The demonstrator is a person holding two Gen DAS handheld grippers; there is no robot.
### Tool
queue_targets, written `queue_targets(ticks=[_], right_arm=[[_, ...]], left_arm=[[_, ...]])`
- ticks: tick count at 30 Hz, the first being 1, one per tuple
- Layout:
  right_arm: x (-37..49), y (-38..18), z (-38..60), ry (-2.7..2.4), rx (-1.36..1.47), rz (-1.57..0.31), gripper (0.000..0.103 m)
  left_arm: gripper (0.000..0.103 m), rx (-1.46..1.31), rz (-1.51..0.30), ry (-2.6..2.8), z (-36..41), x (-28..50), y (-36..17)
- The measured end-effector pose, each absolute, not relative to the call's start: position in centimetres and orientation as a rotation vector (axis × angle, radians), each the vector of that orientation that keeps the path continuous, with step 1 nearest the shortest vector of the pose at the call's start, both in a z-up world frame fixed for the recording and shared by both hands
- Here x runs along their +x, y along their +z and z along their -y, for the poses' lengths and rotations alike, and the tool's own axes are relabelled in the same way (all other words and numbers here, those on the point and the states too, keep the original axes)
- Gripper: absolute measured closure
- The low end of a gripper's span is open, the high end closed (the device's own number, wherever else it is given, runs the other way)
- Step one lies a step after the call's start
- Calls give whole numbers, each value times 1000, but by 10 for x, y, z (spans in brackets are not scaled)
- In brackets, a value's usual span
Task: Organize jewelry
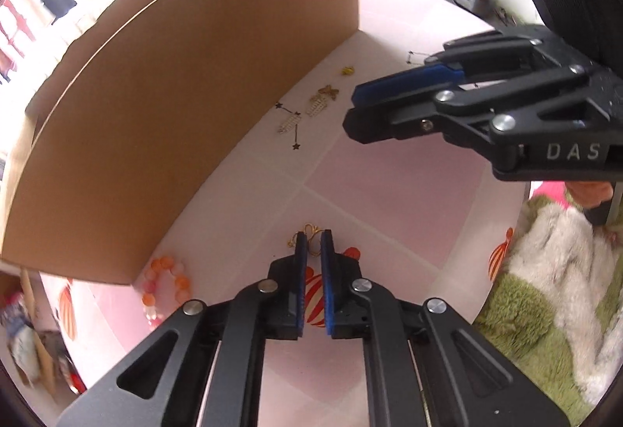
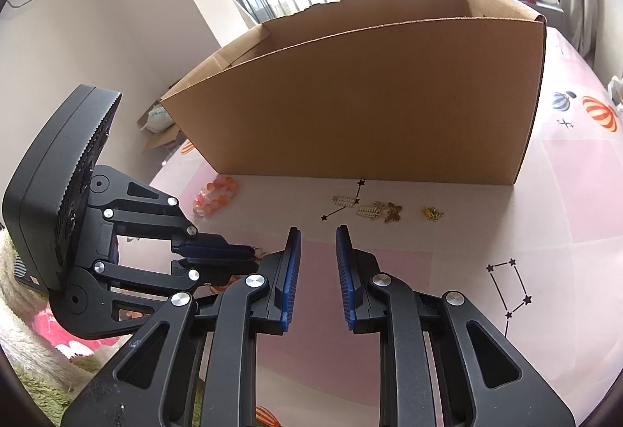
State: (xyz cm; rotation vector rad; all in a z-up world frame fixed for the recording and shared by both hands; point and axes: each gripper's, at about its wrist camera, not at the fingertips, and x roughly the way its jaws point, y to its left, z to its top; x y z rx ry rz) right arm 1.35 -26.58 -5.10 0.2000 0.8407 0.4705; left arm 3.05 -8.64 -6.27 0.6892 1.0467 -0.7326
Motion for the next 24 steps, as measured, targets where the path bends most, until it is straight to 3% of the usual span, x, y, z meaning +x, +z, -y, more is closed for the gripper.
queue_targets(ticks=[4, 6, 8, 14, 18, 24], right_arm=[[14, -53, 268, 477, 216, -843, 83], [14, -54, 271, 480, 226, -842, 83], [15, -54, 273, 484, 234, -840, 83], [16, -56, 282, 493, 253, -838, 83], [16, -57, 287, 493, 269, -834, 83], [16, -58, 291, 501, 290, -831, 83]], left_arm=[[90, 802, -1002, -760, 92, 27, -62], [70, 850, -967, -763, 93, 28, -62], [66, 871, -961, -777, 94, 30, -60], [68, 869, -1053, -873, 99, 51, -61], [87, 880, -1134, -955, 101, 65, -60], [88, 968, -1177, -996, 114, 72, -61]])
